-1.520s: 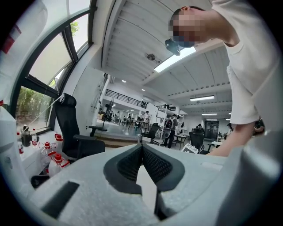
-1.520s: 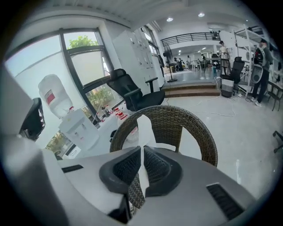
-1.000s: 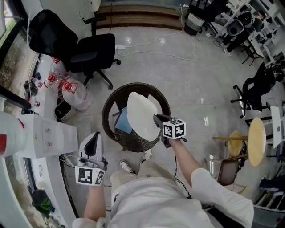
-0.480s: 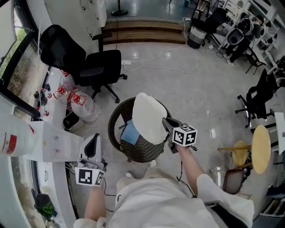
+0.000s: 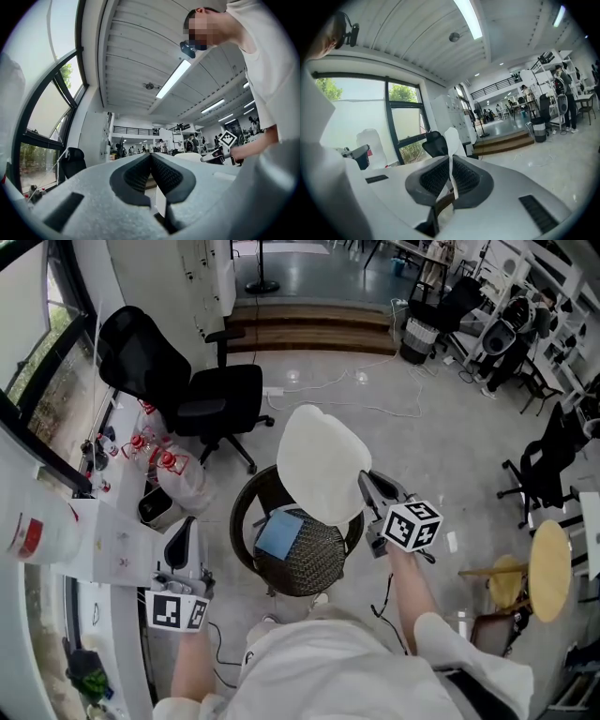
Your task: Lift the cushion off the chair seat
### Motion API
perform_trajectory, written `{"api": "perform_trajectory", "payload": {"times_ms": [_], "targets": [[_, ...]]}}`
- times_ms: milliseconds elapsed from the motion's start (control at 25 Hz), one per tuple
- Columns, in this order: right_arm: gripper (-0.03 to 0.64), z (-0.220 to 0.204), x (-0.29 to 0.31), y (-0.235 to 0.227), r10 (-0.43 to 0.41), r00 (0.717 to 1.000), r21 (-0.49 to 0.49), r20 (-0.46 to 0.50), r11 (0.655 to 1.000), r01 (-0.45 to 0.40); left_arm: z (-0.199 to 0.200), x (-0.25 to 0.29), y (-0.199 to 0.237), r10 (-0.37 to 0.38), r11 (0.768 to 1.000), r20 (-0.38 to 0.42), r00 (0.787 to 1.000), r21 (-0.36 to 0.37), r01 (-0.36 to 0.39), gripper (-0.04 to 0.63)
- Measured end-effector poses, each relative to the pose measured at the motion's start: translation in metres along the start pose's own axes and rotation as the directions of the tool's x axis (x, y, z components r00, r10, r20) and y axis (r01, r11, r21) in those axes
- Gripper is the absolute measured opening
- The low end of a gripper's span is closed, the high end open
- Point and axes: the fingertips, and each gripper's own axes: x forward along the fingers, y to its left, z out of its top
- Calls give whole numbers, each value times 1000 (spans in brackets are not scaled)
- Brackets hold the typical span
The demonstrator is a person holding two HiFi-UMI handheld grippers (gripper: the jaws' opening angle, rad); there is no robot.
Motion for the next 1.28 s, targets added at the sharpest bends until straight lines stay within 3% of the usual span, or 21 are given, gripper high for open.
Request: {"api": "perform_trajectory", "payload": {"times_ms": [160, 400, 680, 960, 1280], "targets": [[25, 41, -22, 1, 0, 997, -30, 83, 1000, 3, 21, 1, 0, 3, 1000, 43, 999, 5, -3, 17], [25, 94, -51, 4, -9, 976, 1, 220, 1000, 9, 49, -3, 7, 31, 999, 105, 994, 29, -35, 17], [25, 135, -95, 5, -15, 947, -64, 322, 997, 38, 75, -23, 16, 94, 994, 155, 983, 38, -101, 17], [25, 144, -141, -8, -98, 929, -88, 358, 987, 138, 88, -48, 37, 179, 980, 159, 971, 59, -190, 17], [25, 135, -177, -20, -191, 917, -113, 351, 963, 244, 90, -66, 39, 250, 966, 154, 956, 32, -257, 17]]}}
